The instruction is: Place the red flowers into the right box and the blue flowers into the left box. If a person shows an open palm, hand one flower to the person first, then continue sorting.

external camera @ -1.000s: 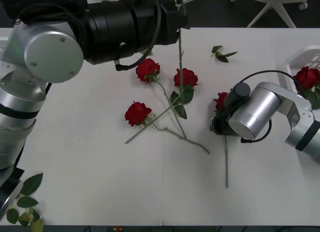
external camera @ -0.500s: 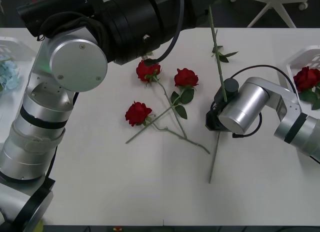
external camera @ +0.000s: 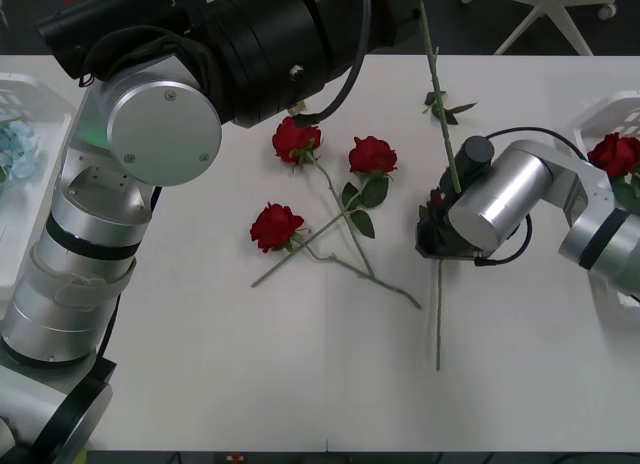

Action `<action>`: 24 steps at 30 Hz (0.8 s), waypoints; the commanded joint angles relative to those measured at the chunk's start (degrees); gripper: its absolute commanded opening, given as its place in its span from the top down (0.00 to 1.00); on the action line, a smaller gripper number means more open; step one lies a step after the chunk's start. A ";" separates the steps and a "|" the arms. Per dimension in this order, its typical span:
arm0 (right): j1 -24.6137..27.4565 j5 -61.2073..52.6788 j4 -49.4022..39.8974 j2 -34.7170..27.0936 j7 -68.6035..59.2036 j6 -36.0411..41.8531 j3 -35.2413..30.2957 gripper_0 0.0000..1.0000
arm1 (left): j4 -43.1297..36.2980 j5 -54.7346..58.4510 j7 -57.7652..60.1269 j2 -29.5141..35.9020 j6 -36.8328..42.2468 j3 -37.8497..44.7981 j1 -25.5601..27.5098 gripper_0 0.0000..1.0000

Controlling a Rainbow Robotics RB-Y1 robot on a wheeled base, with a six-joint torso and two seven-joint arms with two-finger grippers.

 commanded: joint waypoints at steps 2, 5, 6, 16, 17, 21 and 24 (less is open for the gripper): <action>-4.06 -8.93 0.00 -8.11 11.16 2.18 -4.33 1.00 | -2.18 -1.11 2.37 -1.59 -1.07 0.89 0.59 1.00; -5.12 -13.77 0.00 -12.15 19.59 5.08 -9.69 1.00 | -2.09 -1.46 2.72 -1.50 -1.07 0.80 0.68 1.00; -5.21 -14.73 0.00 -13.03 21.88 5.69 -11.19 1.00 | -1.92 -1.55 2.72 -1.50 -1.07 0.89 0.59 1.00; -5.38 -16.05 0.00 -26.56 43.94 7.19 -17.78 1.00 | -1.92 -1.64 2.63 -1.50 -0.99 0.80 0.59 1.00; -5.38 -15.61 0.09 -27.71 44.99 7.19 -17.78 1.00 | -1.92 -1.64 2.63 -1.50 -0.99 0.80 0.59 1.00; -5.47 -12.18 2.99 -29.99 49.48 7.19 -18.57 1.00 | -1.92 -1.64 2.63 -1.50 -0.99 0.80 0.59 1.00; -5.47 -8.76 8.35 -29.90 53.96 6.75 -20.86 1.00 | -1.92 -1.64 2.63 -1.50 -0.99 0.80 0.59 1.00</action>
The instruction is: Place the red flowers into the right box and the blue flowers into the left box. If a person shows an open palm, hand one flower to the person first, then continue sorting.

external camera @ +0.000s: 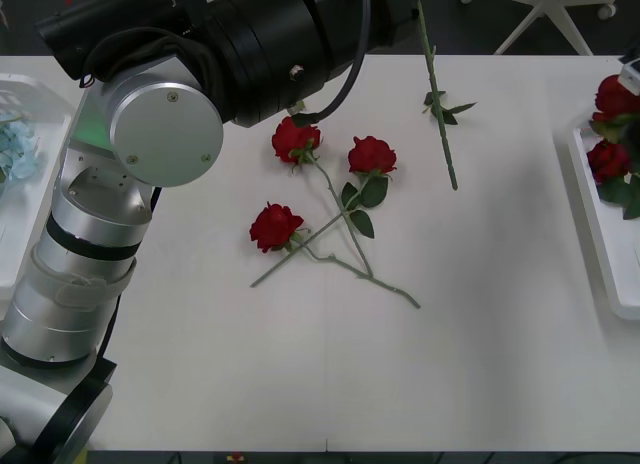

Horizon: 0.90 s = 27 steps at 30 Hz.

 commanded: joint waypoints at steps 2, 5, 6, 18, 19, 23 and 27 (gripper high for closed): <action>-2.62 6.18 8.05 -1.74 8.55 -1.63 -4.55 1.00 | -1.91 -0.42 2.58 -1.42 -0.85 0.79 0.55 1.00; -2.62 10.84 11.66 -0.78 10.66 -4.71 -4.72 1.00 | -1.91 -0.42 2.58 -1.42 -0.85 0.79 0.55 1.00; -2.62 12.16 12.97 -0.16 10.66 -5.76 -4.72 1.00 | -1.91 -0.42 2.58 -1.42 -0.85 0.79 0.55 1.00; -2.62 20.42 29.32 7.57 10.04 -19.03 -4.72 1.00 | -1.91 -0.42 2.58 -1.42 -0.85 0.79 0.55 1.00; -2.62 20.77 30.82 8.28 9.95 -20.44 -4.72 1.00 | -1.91 -0.42 2.58 -1.42 -0.85 0.79 0.55 1.00; -2.62 21.21 35.30 10.21 9.52 -25.19 -4.72 1.00 | -1.91 -0.42 2.58 -1.42 -0.85 0.79 0.55 1.00; -2.62 21.74 39.08 11.62 9.34 -30.20 -4.72 1.00 | -1.91 -0.42 2.58 -1.42 -0.85 0.79 0.55 1.00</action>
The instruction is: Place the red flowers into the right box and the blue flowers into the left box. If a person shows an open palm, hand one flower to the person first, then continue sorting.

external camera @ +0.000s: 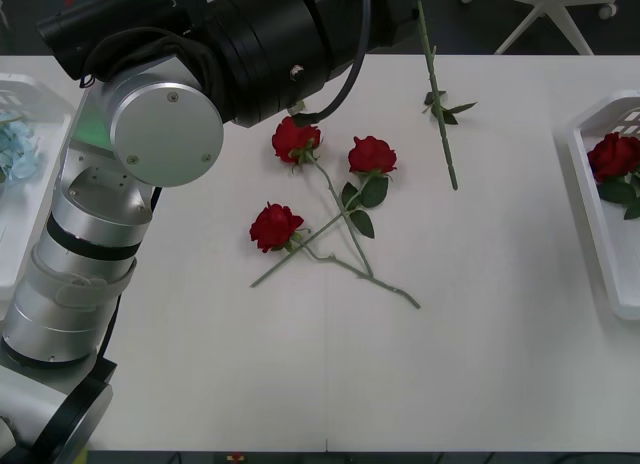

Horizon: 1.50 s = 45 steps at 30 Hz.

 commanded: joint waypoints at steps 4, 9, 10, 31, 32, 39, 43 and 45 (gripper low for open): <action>-2.28 1.69 5.06 2.24 -1.88 -6.67 -1.51 1.00 | -1.91 -0.40 2.56 -1.38 -0.84 0.79 0.55 1.00; -2.37 1.43 5.06 1.72 -1.70 -6.67 -1.60 0.50 | -1.91 -0.40 2.56 -1.38 -0.84 0.79 0.55 1.00; -2.37 0.90 5.06 1.36 -1.61 -6.67 -1.51 0.39 | -1.91 -0.40 2.56 -1.38 -0.84 0.79 0.55 1.00; -2.37 -33.03 -22.71 -13.23 8.32 24.27 -6.43 0.00 | -1.91 -0.40 2.56 -1.38 -0.84 0.79 0.55 1.00; -2.28 -36.98 -23.32 -13.49 9.73 25.41 -6.79 0.00 | -1.91 -0.40 2.56 -1.38 -0.84 0.79 0.55 1.00; -2.28 -57.20 -26.40 -14.11 15.97 31.91 -7.05 0.00 | -1.91 -0.40 2.56 -1.38 -0.84 0.79 0.55 1.00; -2.28 -69.24 -27.19 -14.11 16.85 36.84 -7.14 0.00 | -1.91 -0.40 2.56 -1.38 -0.84 0.79 0.55 1.00; -2.28 -72.22 -28.86 -14.19 17.46 37.89 -7.49 0.00 | -1.91 -0.40 2.56 -1.38 -0.84 0.79 0.55 1.00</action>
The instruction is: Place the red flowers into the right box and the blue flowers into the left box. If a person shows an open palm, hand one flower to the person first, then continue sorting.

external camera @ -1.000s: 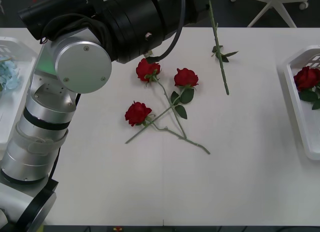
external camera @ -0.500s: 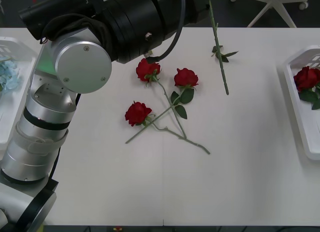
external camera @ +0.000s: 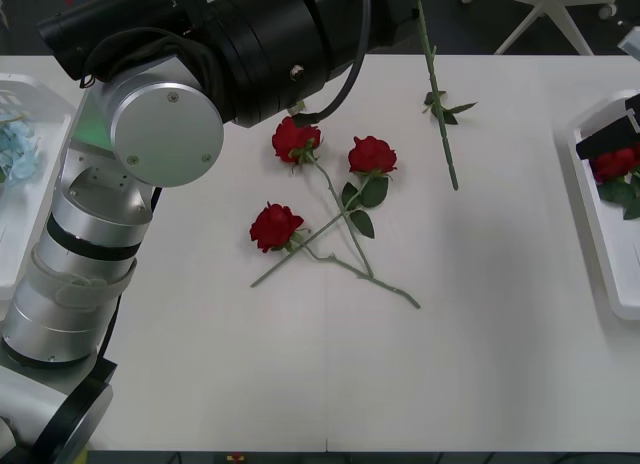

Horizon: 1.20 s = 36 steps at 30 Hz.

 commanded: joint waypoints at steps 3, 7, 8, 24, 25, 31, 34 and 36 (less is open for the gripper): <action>-1.99 -10.49 -5.95 -3.72 4.20 3.20 -1.99 0.00 | -1.91 -0.38 2.43 -1.35 -0.83 0.79 0.52 1.00; -0.49 -16.12 -10.43 -3.20 4.82 2.32 -2.70 0.00 | -1.91 -0.38 2.43 -1.35 -0.83 0.79 0.52 1.00; 0.21 -16.91 -11.84 -2.93 4.99 1.70 -3.22 0.00 | -1.91 -0.38 2.43 -1.35 -0.83 0.79 0.52 1.00; 10.32 -14.45 -30.82 7.00 2.80 -12.89 -8.76 0.00 | -1.91 -0.38 2.43 -1.35 -0.83 0.79 0.52 1.00; 10.14 -13.75 -31.43 7.70 2.53 -13.77 -8.23 0.00 | -1.91 -0.38 2.43 -1.35 -0.83 0.79 0.52 1.00; 10.14 -10.67 -33.37 10.69 1.48 -18.16 -5.42 0.00 | -1.91 -0.38 2.43 -1.35 -0.83 0.79 0.52 1.00; 9.97 -8.91 -34.60 10.95 0.86 -19.74 -4.10 0.00 | -1.91 -0.38 2.43 -1.35 -0.83 0.79 0.52 1.00; 9.79 -8.82 -35.04 10.95 0.42 -21.24 -2.70 0.00 | -1.91 -0.38 2.43 -1.35 -0.83 0.79 0.52 1.00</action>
